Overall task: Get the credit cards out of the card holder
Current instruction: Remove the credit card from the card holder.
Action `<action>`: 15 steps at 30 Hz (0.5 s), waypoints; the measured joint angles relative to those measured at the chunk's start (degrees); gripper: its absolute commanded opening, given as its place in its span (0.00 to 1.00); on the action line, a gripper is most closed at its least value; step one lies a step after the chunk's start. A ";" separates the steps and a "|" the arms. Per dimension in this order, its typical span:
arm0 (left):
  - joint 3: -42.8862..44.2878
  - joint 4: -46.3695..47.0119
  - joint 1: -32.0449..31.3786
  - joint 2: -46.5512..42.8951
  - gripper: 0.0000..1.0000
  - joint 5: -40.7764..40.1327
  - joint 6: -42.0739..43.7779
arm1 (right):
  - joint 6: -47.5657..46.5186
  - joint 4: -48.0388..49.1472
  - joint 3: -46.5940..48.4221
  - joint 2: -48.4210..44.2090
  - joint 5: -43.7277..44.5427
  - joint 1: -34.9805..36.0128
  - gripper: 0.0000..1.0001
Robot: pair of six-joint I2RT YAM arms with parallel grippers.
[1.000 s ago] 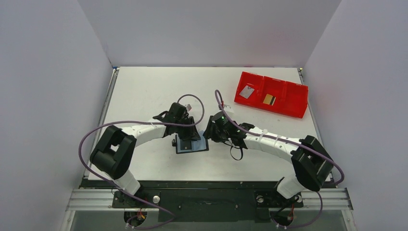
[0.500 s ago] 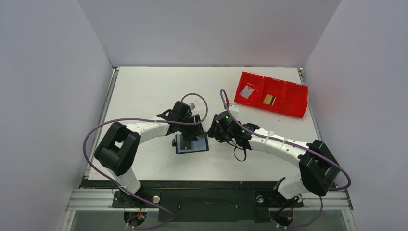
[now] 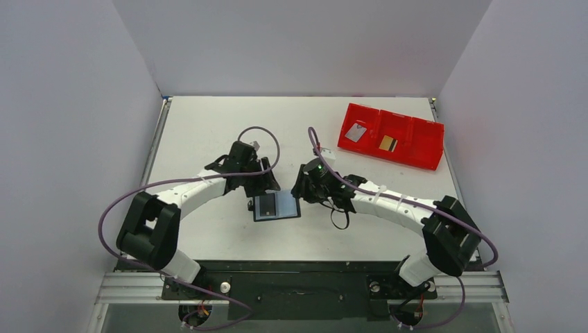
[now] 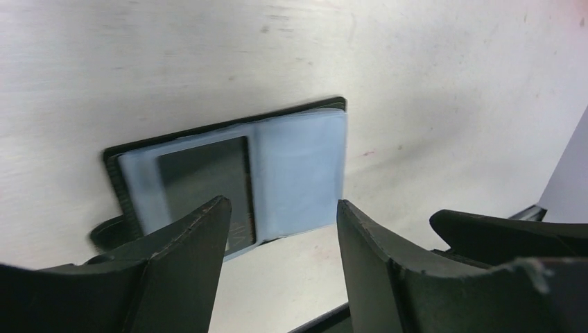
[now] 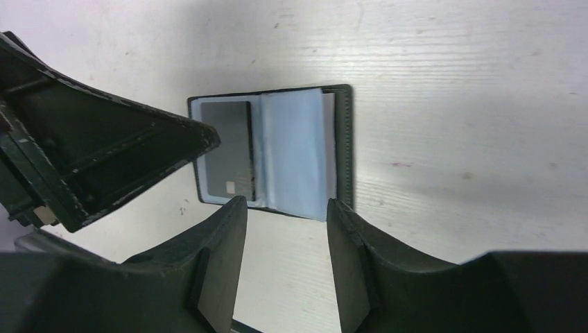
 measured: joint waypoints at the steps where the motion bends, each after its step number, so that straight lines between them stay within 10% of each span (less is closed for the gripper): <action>1: -0.79 -0.57 1.01 -1.36 0.50 -0.44 0.24 | -0.07 0.35 0.79 1.05 -0.70 0.35 0.42; 15: -7.32 -4.17 3.78 -5.07 0.23 -3.41 1.95 | -0.07 5.29 7.85 16.13 -10.75 1.49 0.40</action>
